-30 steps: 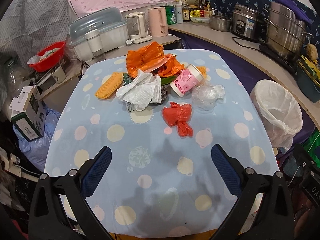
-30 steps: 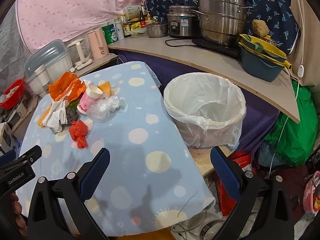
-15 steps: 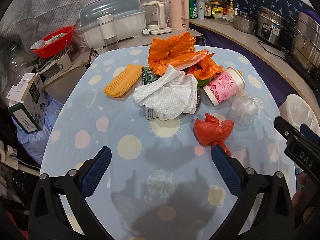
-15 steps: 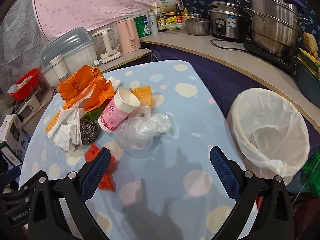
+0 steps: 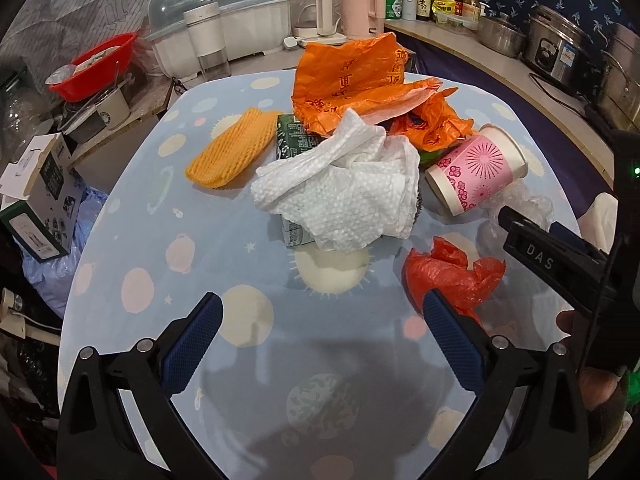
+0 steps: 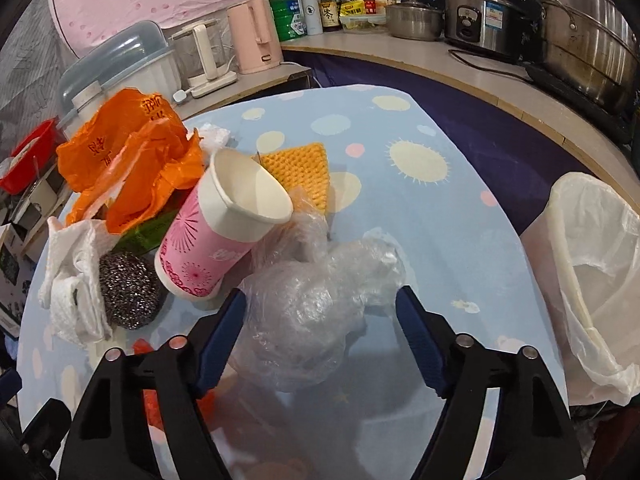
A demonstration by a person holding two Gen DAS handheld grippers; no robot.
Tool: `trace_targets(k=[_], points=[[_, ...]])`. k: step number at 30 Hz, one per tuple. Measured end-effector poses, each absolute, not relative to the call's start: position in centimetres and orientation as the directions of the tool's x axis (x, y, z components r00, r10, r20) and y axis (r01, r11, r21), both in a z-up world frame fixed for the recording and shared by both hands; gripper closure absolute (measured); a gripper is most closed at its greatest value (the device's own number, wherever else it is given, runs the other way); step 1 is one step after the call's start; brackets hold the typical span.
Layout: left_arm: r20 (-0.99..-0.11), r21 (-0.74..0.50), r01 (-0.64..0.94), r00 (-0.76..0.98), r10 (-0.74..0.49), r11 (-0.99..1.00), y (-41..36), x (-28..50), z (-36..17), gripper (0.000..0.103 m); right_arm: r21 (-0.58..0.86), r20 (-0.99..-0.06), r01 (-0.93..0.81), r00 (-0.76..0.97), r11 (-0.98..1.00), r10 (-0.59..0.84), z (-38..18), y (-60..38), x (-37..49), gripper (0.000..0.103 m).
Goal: Collect trash
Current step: 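Grasp the clear plastic bag with the right tool while the left tool grasps the red plastic bag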
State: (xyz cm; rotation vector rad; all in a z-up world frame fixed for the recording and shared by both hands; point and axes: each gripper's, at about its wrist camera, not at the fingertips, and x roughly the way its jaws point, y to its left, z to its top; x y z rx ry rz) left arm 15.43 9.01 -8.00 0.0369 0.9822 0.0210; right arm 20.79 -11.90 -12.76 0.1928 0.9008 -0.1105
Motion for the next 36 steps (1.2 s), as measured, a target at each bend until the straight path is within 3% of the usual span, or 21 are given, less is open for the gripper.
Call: trace_targets(k=[2, 4, 8, 22, 26, 28, 31, 36], points=[[-0.834, 0.036, 0.016, 0.551, 0.022, 0.999, 8.5, 15.8, -8.4, 0.007, 0.133, -0.801, 0.18, 0.598, 0.975, -0.001, -13.6, -12.3, 20.8, 0.058], [-0.839, 0.034, 0.028, 0.544, 0.013, 0.999, 7.9, 16.1, -8.7, 0.007, 0.153, -0.807, 0.186, 0.59, 0.97, 0.014, -14.0, -12.7, 20.6, 0.07], [-0.849, 0.013, 0.055, 0.528, -0.018, 0.998, 6.6, 16.9, -9.4, 0.007, 0.172, -0.799, 0.195, 0.601, 0.965, 0.021, -13.9, -13.5, 19.7, 0.081], [-0.853, -0.058, 0.102, 0.511, -0.103, 0.993, 3.0, 19.1, -12.1, 0.008, 0.144, -0.781, 0.274, 0.622, 0.951, -0.061, -10.9, -17.5, 14.3, 0.083], [-0.864, -0.1, 0.104, 0.484, -0.138, 0.99, 2.7, 19.5, -12.8, 0.027, 0.142, -0.79, 0.291, 0.609, 0.946, -0.068, -11.2, -18.3, 13.2, 0.083], [-0.875, -0.125, 0.108, 0.457, -0.161, 0.986, 2.4, 19.7, -13.2, 0.045, 0.142, -0.794, 0.296, 0.604, 0.945, -0.07, -11.3, -18.4, 12.8, 0.083], [-0.873, -0.116, 0.111, 0.463, -0.155, 0.987, 2.0, 19.4, -13.3, 0.06, 0.141, -0.794, 0.302, 0.603, 0.943, -0.075, -11.3, -18.8, 12.2, 0.083], [-0.863, -0.113, 0.129, 0.478, -0.161, 0.985, 1.5, 18.8, -12.6, 0.065, 0.15, -0.793, 0.311, 0.605, 0.939, -0.073, -11.1, -19.3, 11.3, 0.083]])
